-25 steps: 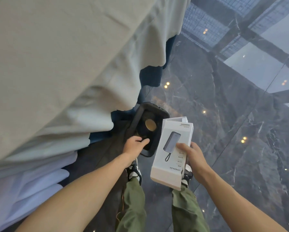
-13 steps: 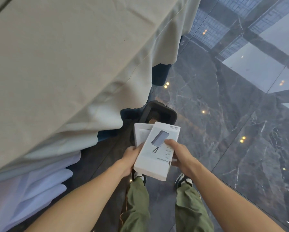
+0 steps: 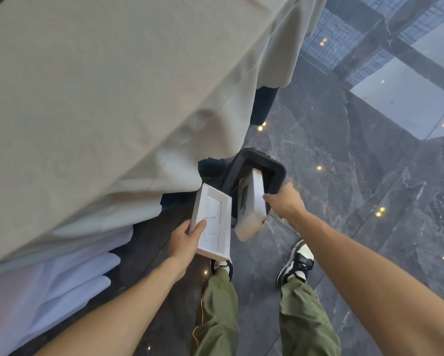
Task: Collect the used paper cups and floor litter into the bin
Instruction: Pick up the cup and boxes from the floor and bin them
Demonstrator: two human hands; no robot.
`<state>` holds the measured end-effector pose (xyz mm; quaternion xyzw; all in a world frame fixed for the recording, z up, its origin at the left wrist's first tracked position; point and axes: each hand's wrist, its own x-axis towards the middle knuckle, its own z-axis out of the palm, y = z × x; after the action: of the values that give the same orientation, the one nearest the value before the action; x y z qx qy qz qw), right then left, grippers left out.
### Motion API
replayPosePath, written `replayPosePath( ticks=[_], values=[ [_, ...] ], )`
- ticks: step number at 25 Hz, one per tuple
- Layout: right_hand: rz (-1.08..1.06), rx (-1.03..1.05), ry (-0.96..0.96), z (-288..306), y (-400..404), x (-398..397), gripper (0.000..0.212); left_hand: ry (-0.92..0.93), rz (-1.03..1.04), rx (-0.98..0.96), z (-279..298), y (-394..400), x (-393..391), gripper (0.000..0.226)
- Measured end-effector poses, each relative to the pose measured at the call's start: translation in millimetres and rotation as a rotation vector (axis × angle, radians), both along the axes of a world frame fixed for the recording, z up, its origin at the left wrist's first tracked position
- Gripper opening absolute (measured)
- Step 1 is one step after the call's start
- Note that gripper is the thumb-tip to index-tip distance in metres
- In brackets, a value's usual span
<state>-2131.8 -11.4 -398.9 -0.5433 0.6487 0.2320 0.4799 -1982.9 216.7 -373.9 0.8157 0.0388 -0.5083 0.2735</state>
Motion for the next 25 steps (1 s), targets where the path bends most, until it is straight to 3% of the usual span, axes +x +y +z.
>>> replayPosePath(
  ticks=[2,4,9,12,19,21,25],
  values=[
    [0.053,-0.008,0.006,5.6,4.6,-2.9,0.021,0.005,-0.008,-0.015,2.2,-8.7,0.2,0.030],
    [0.080,0.016,-0.019,8.6,15.5,-7.3,0.030,0.024,-0.003,-0.028,-0.7,-18.9,-2.4,0.029],
    [-0.223,0.267,-0.200,28.2,40.4,-7.5,0.037,0.125,0.008,-0.025,-4.5,-50.9,-15.3,0.030],
    [-0.279,0.333,-0.228,28.9,44.8,-13.4,0.041,0.218,0.033,-0.020,-9.7,-60.1,-20.6,0.034],
    [-0.330,0.228,-0.301,37.8,36.3,-15.4,0.053,0.532,0.248,-0.075,-11.8,-65.9,-22.5,0.040],
    [-0.259,0.085,-0.275,37.6,31.7,-12.4,0.050,0.539,0.231,-0.052,-8.7,-69.0,-27.9,0.038],
    [0.033,-0.119,-0.195,32.7,29.6,-7.3,0.049,0.391,0.005,0.005,-9.4,-74.2,-38.7,0.026]
  ],
)
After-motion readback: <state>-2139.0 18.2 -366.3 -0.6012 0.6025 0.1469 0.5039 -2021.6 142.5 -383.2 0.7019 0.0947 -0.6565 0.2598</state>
